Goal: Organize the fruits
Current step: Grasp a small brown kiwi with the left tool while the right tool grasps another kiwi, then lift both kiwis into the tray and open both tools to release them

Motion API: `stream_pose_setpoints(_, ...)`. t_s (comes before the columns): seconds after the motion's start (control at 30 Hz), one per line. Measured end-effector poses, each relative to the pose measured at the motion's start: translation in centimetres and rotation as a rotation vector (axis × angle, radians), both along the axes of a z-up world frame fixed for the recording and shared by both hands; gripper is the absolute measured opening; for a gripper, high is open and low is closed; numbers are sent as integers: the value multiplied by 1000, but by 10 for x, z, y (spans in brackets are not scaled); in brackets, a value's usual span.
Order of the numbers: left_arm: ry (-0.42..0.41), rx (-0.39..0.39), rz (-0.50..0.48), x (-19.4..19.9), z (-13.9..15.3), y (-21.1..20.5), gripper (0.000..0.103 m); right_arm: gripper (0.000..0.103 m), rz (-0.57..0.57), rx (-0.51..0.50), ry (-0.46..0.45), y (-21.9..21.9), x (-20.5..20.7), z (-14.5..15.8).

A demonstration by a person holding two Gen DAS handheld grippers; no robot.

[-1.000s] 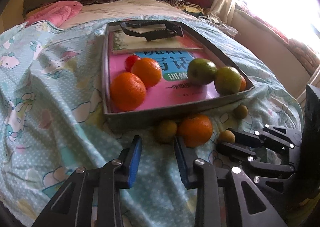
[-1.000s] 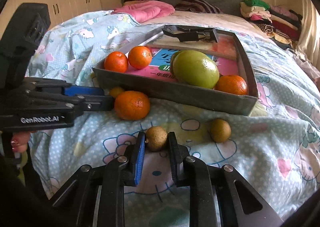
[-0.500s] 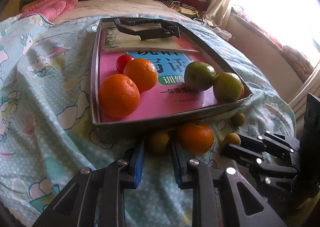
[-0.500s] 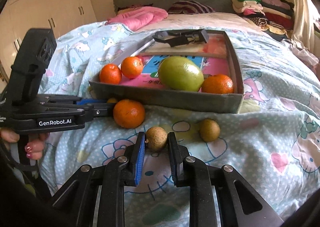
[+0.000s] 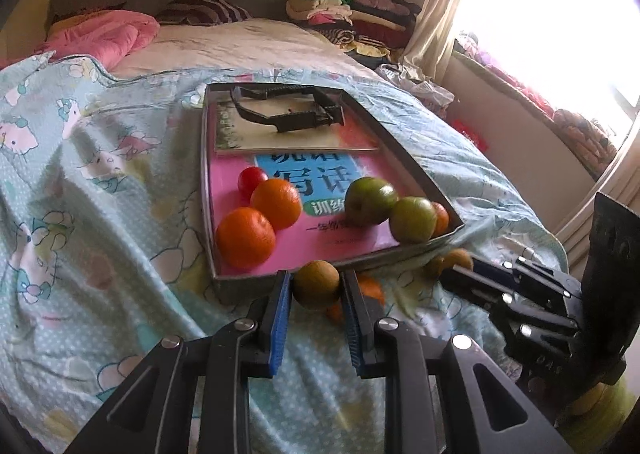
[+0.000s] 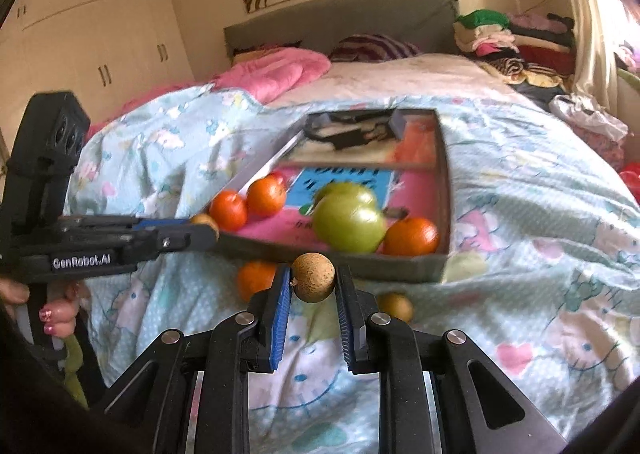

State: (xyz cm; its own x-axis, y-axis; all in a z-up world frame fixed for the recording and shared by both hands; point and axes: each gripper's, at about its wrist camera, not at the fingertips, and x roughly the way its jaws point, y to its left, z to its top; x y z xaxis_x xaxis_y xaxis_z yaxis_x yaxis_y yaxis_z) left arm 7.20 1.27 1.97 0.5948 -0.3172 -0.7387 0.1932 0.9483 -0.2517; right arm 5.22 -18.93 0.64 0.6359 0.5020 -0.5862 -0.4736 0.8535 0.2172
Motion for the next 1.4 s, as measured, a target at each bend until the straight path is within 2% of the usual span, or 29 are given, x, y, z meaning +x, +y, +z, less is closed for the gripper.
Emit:
stream_pose_setpoints(0.3,5,1,-16,22,3,-17,25,22,-45,-44,-7,-13,23,4)
stream_pose_setpoints(1.4,33,80,-8,56,-15,-30,25,22,40,-78,14,21,55,-10)
